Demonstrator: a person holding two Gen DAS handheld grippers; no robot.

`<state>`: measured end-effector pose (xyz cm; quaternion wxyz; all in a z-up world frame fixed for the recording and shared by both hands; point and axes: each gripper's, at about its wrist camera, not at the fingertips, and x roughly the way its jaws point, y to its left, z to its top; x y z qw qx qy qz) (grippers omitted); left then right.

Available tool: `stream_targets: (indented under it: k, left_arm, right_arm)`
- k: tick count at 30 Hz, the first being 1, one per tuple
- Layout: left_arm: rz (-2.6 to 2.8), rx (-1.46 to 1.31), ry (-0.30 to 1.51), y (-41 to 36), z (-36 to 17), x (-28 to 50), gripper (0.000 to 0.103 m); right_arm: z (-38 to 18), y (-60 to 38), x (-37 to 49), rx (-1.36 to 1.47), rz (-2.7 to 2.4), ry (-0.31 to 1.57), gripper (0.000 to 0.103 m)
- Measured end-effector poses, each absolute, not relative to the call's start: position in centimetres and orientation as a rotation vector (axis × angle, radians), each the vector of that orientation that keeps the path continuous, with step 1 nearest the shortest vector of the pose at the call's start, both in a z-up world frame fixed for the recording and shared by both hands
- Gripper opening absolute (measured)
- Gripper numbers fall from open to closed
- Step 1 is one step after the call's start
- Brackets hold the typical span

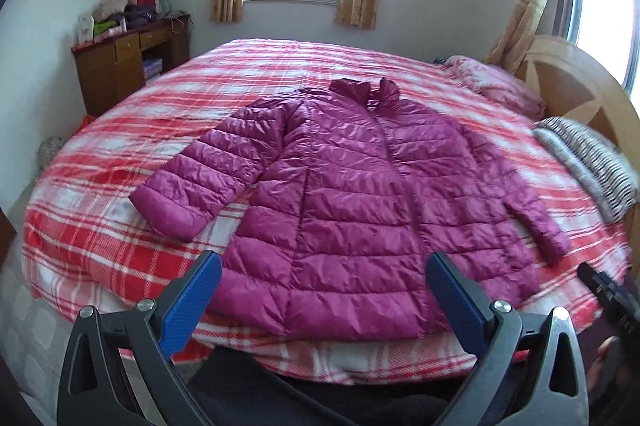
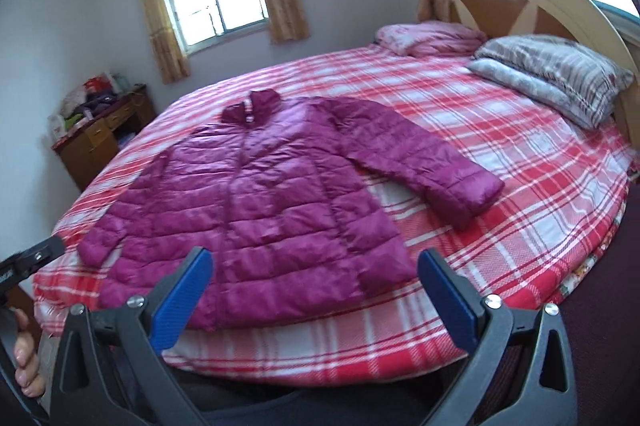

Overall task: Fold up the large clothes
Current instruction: 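Grasp the jacket sleeve cuff with the right gripper and lift it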

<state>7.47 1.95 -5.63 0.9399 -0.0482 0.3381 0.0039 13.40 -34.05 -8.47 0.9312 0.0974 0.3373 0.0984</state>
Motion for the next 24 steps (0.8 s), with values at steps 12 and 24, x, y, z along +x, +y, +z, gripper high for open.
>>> stream_targets:
  k: [12,24]
  left_arm:
    - [0.086,0.096,0.574,-1.3,-9.4,19.6,0.102]
    - [0.181,0.035,0.675,1.3,-14.5,29.8,0.102]
  right_arm:
    - [-15.0,-44.6,24.7,0.402,-0.093,0.858,0.091]
    - [-17.3,-45.1,29.6,0.365,-0.05,0.933,0.024]
